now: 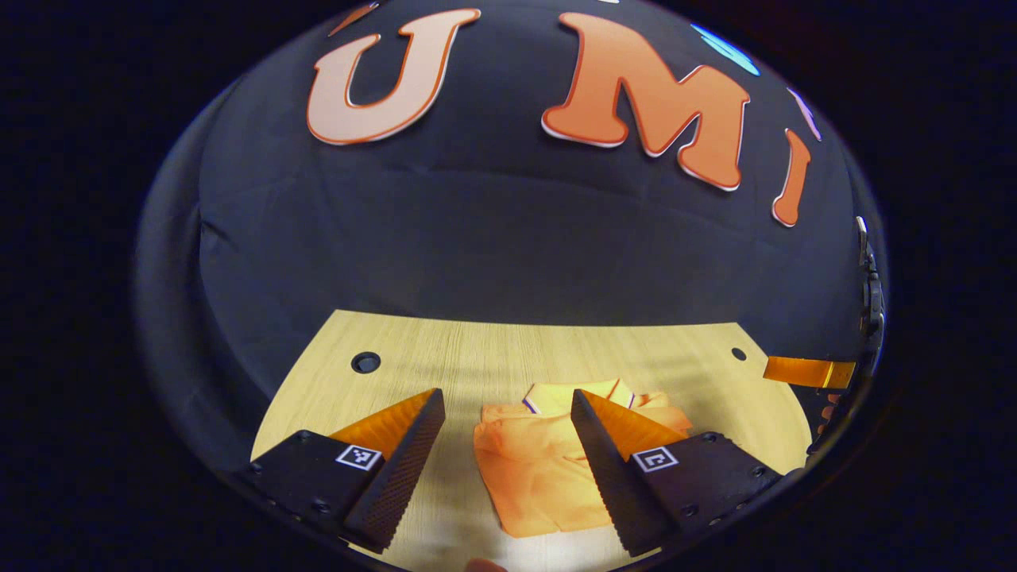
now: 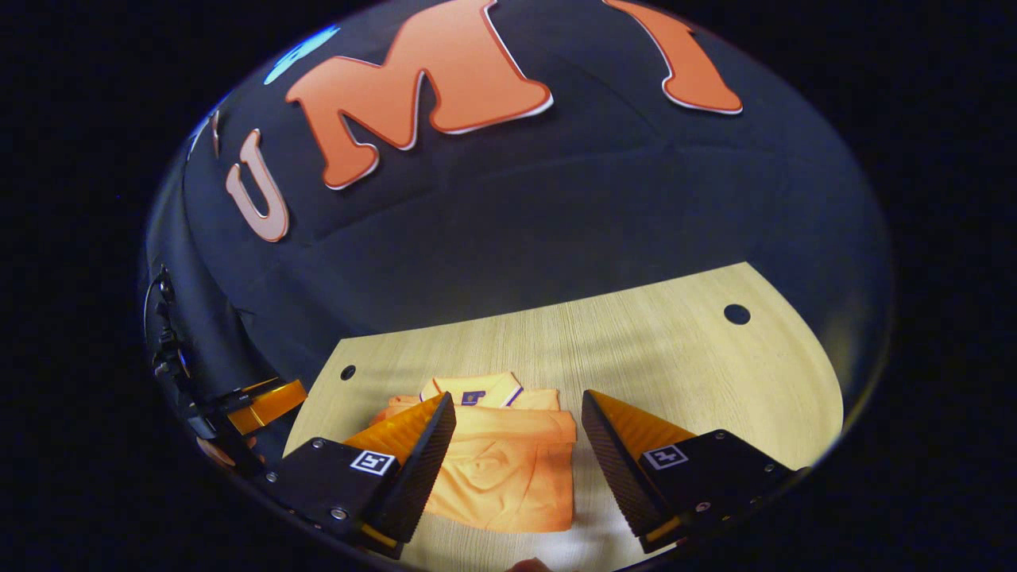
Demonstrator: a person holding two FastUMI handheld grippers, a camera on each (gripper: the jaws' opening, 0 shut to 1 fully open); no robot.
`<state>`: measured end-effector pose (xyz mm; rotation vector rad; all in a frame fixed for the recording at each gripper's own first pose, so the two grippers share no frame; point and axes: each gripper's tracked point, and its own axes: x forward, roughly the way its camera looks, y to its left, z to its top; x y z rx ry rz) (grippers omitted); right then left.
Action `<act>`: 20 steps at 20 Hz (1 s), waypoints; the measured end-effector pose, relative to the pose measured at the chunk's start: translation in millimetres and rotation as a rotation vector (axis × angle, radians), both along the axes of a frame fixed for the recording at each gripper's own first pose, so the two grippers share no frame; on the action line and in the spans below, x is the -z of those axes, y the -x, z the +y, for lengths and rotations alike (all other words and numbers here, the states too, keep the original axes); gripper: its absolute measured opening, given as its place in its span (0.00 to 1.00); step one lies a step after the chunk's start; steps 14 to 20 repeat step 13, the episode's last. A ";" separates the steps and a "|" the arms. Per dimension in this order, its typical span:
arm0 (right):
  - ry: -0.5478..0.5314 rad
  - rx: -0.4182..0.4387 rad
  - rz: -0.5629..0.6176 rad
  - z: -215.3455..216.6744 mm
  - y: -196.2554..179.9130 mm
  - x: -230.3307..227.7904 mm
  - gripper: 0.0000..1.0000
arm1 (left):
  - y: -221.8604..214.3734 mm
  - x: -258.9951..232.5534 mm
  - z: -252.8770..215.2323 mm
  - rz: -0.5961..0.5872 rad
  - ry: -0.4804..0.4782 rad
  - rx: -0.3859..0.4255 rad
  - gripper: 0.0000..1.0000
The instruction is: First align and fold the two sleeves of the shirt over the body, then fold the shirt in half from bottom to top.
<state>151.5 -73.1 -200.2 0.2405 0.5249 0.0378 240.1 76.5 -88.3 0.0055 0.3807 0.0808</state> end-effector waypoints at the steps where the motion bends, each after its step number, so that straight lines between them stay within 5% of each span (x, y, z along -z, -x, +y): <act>1: 0.019 0.009 -0.026 -0.3 9.2 -8.0 0.98 | 12.8 -8.8 -6.6 -0.027 0.002 -0.002 0.98; 7: 0.150 -0.012 -0.180 12.3 65.6 -47.6 0.97 | 94.1 -43.4 -37.3 -0.167 0.009 -0.007 0.98; 13: 0.157 -0.065 -0.278 41.3 116.8 -64.3 0.97 | 151.1 -60.2 -54.0 -0.275 0.009 -0.024 0.98; 20: 0.157 -0.065 -0.278 41.3 116.8 -64.3 0.97 | 151.1 -60.2 -54.0 -0.275 0.009 -0.024 0.98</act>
